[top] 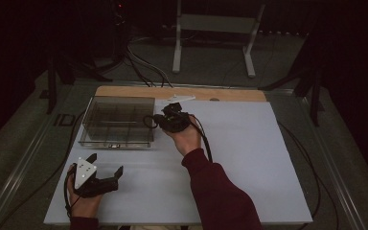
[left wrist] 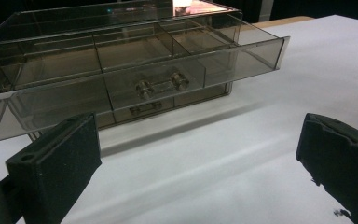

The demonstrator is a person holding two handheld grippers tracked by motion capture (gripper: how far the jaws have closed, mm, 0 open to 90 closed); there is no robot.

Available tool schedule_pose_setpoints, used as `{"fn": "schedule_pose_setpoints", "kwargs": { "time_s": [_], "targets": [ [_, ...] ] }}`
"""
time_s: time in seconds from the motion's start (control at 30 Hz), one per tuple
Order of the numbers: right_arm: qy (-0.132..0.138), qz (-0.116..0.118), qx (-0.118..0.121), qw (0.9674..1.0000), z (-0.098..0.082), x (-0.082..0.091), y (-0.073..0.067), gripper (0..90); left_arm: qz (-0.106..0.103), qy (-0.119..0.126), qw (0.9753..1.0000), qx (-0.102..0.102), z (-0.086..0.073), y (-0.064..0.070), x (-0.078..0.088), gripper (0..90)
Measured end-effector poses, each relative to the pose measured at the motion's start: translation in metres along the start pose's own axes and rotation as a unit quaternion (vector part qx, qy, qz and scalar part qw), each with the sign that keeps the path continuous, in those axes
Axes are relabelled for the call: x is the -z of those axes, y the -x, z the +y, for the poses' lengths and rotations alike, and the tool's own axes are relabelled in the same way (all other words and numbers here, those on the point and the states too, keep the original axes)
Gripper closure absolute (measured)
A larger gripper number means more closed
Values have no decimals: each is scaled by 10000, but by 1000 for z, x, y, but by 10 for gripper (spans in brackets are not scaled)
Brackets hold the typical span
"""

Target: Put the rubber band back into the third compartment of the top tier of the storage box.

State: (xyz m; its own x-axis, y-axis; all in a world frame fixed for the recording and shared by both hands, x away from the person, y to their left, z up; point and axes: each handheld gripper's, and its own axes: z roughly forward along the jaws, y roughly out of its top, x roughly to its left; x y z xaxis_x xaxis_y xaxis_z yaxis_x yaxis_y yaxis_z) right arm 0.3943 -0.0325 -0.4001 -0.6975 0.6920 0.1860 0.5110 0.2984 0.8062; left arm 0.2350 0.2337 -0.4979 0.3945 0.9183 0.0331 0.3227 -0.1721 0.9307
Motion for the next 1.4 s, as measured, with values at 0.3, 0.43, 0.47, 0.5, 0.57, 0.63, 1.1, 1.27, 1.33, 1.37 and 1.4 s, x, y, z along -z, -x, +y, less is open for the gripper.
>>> {"fn": "schedule_pose_setpoints", "kwargs": {
  "time_s": [0.3, 0.43, 0.47, 0.5, 0.57, 0.63, 1.1, 1.27, 1.33, 1.37, 1.4],
  "targets": [
    [-66, 83, 74, 9999, -1, -10, -9, 880, -6, 4, 10000, 2, 0, 0, 0, 6],
    [-97, 89, 100, 9999, -2, -13, -13, 880, -8, -1, 10000, 3, 0, 0, 0, 6],
    [-109, 98, 105, 9998, -2, -14, -13, 880, -8, -1, 10000, 3, 0, 0, 0, 6],
    [-114, 98, 119, 9998, -2, -15, -14, 880, -9, 3, 10000, 3, 0, 0, 0, 6],
    [-129, 100, 128, 9998, -2, -17, -16, 880, -11, 1, 10000, 2, 0, 0, 0, 6],
    [-152, 108, 141, 9997, -3, -18, -17, 879, -10, -1, 10000, -4, 0, 0, 0, 6],
    [-321, 66, 254, 9991, -10, -36, -25, 877, -7, 12, 10000, 5, 0, 0, 0, 6],
    [-431, 50, 301, 9986, -13, -43, -27, 876, -11, 12, 10000, 5, 0, 0, 0, 6],
    [-469, 42, 312, 9984, -15, -46, -28, 876, -13, 12, 10000, 5, 0, 0, 0, 6],
    [-489, 43, 321, 9983, -15, -47, -28, 876, -13, 12, 10000, 4, 0, 0, 0, 6],
    [-512, 43, 324, 9982, -16, -48, -29, 875, -12, 12, 10000, 4, 0, 0, 0, 6]
  ]
}}
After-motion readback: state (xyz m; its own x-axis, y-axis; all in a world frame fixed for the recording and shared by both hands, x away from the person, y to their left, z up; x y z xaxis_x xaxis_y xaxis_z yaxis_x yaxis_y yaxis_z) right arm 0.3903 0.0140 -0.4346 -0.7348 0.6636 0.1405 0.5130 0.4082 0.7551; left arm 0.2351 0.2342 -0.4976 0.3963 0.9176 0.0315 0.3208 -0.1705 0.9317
